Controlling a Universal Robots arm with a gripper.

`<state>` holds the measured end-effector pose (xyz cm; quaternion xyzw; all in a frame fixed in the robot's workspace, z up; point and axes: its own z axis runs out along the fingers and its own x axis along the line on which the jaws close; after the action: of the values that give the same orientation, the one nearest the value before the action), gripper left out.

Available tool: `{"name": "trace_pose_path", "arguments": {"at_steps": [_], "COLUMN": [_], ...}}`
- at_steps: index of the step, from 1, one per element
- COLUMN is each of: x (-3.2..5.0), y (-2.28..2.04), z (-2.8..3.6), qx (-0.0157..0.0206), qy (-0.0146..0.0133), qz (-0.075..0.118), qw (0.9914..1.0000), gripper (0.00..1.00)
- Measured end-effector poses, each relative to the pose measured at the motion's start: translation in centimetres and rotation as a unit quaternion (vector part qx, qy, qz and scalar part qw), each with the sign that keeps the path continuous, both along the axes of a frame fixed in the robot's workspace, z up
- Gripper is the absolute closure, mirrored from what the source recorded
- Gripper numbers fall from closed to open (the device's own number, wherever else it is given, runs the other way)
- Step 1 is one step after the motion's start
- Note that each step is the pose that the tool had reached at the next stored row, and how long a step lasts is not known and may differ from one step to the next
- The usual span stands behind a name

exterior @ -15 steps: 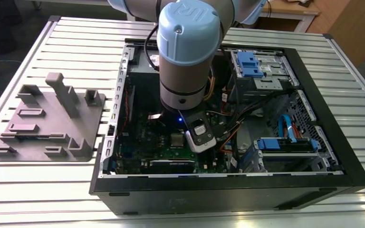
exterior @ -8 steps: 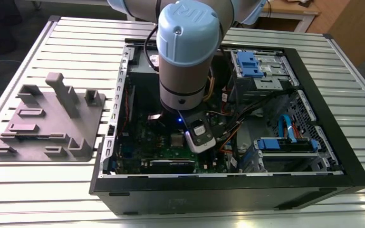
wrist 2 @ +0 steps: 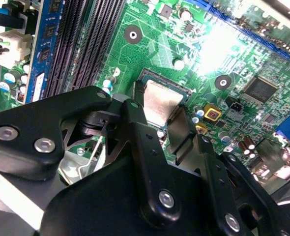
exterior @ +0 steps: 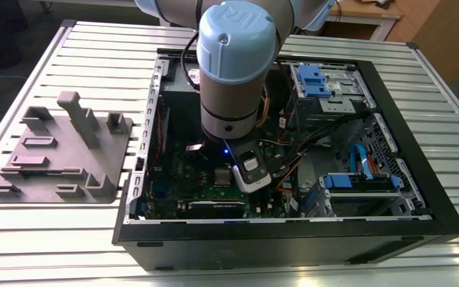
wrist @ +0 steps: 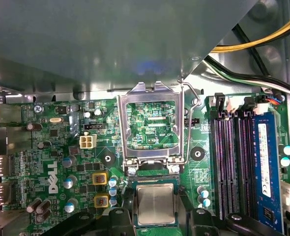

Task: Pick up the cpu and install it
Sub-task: 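Place the cpu into insertion slot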

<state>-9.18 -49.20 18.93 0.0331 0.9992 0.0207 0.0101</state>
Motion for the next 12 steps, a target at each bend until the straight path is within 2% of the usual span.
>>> {"name": "trace_pose_path", "arguments": {"at_steps": [4,5,9,12], "x": [0.01,0.0,0.0,0.01], "y": [0.01,0.01,0.0,0.0], "z": [-0.03,-0.03,0.01,0.27], "qx": [0.0003,0.0002,-0.0001,0.0], "qy": [-0.0001,-0.0001,0.0,0.0003], "qz": [0.0,0.0,0.0,0.0], "qw": [1.0,1.0,1.0,1.0], "gripper": [0.55,0.49,0.49,0.49]}}
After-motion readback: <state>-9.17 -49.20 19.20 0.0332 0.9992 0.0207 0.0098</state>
